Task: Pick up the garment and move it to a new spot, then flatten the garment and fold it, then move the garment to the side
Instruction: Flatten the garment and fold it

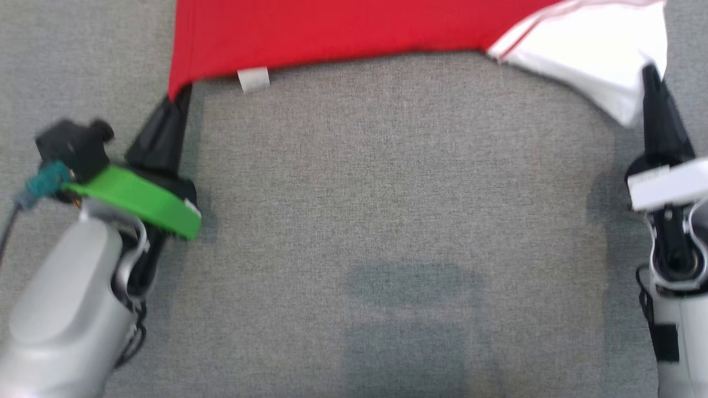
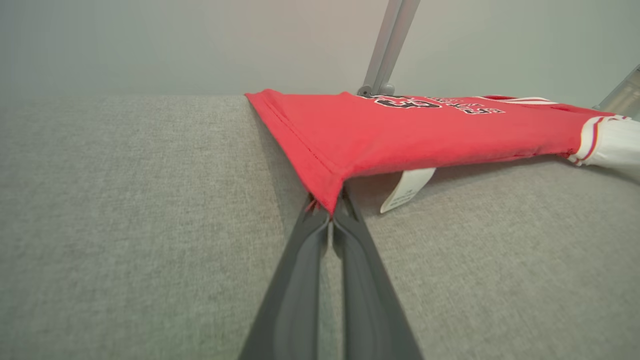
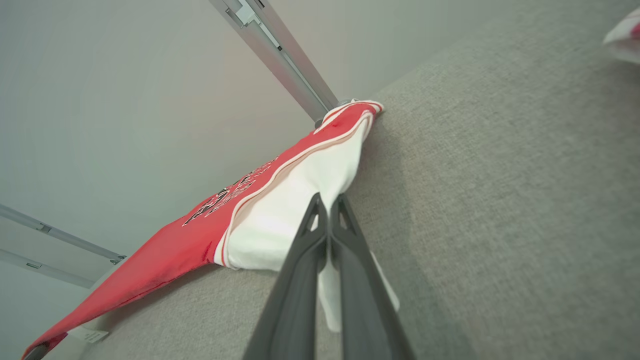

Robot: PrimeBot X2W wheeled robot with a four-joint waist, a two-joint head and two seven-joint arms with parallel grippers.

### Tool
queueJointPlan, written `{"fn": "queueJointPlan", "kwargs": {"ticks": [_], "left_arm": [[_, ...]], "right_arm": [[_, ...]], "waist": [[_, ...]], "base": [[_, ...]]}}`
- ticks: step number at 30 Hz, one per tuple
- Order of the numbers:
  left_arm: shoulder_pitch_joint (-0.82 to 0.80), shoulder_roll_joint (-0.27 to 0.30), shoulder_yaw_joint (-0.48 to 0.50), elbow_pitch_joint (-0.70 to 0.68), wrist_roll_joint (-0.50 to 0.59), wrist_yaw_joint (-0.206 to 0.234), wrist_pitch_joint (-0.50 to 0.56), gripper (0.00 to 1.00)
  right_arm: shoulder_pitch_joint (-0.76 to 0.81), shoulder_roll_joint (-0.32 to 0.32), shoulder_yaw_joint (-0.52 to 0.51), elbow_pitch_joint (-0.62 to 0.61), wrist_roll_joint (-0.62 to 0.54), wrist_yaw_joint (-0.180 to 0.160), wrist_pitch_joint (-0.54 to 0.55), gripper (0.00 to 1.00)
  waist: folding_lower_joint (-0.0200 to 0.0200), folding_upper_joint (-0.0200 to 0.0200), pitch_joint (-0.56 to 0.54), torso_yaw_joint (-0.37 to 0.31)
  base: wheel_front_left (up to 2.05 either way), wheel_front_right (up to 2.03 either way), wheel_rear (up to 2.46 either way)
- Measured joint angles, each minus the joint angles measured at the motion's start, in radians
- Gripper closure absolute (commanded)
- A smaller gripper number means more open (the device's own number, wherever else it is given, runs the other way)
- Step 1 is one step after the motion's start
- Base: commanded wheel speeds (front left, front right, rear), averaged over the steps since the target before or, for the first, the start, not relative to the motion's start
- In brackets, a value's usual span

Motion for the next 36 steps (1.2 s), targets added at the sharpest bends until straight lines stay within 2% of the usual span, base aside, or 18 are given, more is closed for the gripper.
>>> {"fn": "queueJointPlan", "kwargs": {"ticks": [5,12,14,17,20,25,32,36], "left_arm": [[0.307,0.012,0.011,-0.159,-0.028,0.07,-0.003,1.0],[0.737,0.029,-0.008,-0.416,-0.101,0.228,-0.002,1.0],[0.819,0.03,-0.017,-0.484,-0.132,0.263,0.005,1.0],[0.893,0.031,-0.043,-0.566,-0.157,0.288,0.042,1.0],[0.907,0.04,-0.052,-0.61,-0.176,0.299,0.079,1.0],[0.861,0.047,-0.068,-0.634,-0.192,0.307,0.161,1.0],[0.722,0.039,-0.038,-0.648,-0.22,0.313,0.243,1.0],[0.642,0.035,-0.03,-0.609,-0.241,0.31,0.295,1.0]], "right_arm": [[0.287,0.028,-0.016,-0.089,0.053,0.0,0.004,1.0],[0.632,0.071,-0.046,-0.158,0.104,0.0,0.002,1.0],[0.709,0.08,-0.07,-0.173,0.129,0.0,-0.009,1.0],[0.781,0.085,-0.08,-0.186,0.148,0.0,-0.012,1.0],[0.781,0.088,-0.078,-0.18,0.143,0.0,0.002,1.0],[0.666,0.075,-0.073,-0.122,0.084,0.0,0.051,1.0],[0.474,0.047,-0.079,-0.078,0.009,0.0,0.128,1.0],[0.372,0.027,-0.078,-0.033,-0.038,0.0,0.175,1.0]], "waist": [[-0.0001,0.0,-0.125,0.002],[-0.0001,0.0001,-0.297,0.006],[-0.0001,0.0,-0.336,0.009],[-0.0001,0.0,-0.384,0.017],[-0.0002,0.0001,-0.421,0.025],[-0.0001,0.0001,-0.447,0.028],[-0.0001,0.0001,-0.41,0.026],[-0.0001,0.0001,-0.382,0.029]], "base": [[0.0,0.0,0.0],[0.0,0.0,0.0],[0.0,0.0,0.0],[0.0,0.0,0.0],[0.0,0.0,0.0],[0.0,0.0,0.0],[0.0,0.0,0.0],[0.0,0.0,0.0]]}}
